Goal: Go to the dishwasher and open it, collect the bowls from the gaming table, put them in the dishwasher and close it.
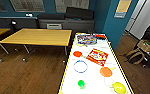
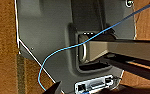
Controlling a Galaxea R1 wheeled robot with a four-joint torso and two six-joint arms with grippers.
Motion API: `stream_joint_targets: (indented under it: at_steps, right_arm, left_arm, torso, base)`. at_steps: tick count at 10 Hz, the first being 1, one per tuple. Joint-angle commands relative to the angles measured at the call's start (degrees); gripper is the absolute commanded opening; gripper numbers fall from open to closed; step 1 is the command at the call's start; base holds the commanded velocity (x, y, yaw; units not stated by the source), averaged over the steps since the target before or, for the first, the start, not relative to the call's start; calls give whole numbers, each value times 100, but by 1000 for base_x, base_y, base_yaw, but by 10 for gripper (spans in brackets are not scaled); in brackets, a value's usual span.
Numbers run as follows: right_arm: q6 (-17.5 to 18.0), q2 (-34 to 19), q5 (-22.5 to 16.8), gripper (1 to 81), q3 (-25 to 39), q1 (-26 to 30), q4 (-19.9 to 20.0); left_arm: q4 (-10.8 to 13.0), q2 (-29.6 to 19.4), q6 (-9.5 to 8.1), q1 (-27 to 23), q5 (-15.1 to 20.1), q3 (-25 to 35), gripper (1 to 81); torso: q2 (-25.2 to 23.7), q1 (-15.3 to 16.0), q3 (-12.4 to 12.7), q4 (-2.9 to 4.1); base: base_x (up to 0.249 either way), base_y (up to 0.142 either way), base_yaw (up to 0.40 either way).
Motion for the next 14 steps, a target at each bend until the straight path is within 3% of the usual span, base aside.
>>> stream_joint_targets:
  at_steps: [1,6,7,10,12,14]
  right_arm:
    - [446,-611,-344,811,-383,720,54]
    - [622,-734,-1398,811,-304,1986,141]
    - [622,-734,-1434,811,-243,2144,221]
    - [622,-716,-1425,811,-22,2338,379]
    - [630,-743,-1346,811,74,2338,476]
    - [639,-795,-1328,811,-22,2268,740]
  left_arm:
    - [-54,-25,5,-75,408,42,811]
    - [-54,-25,5,-75,408,33,811]
    - [-54,-25,5,-75,408,33,811]
    - [-54,-25,-4,-75,408,33,811]
    - [-54,-25,-4,-75,408,33,811]
    - [-54,-25,5,-75,408,33,811]
  torso:
    - [0,0,0,0]
    - [0,0,-5,0]
    - [0,0,-5,0]
    - [2,0,-447,0]
    - [5,2,-348,0]
    - [7,4,-413,0]
  base:
    - [0,0,0]
    - [0,0,0]
    - [0,0,0]
    - [0,0,0]
    - [0,0,0]
    - [0,0,0]
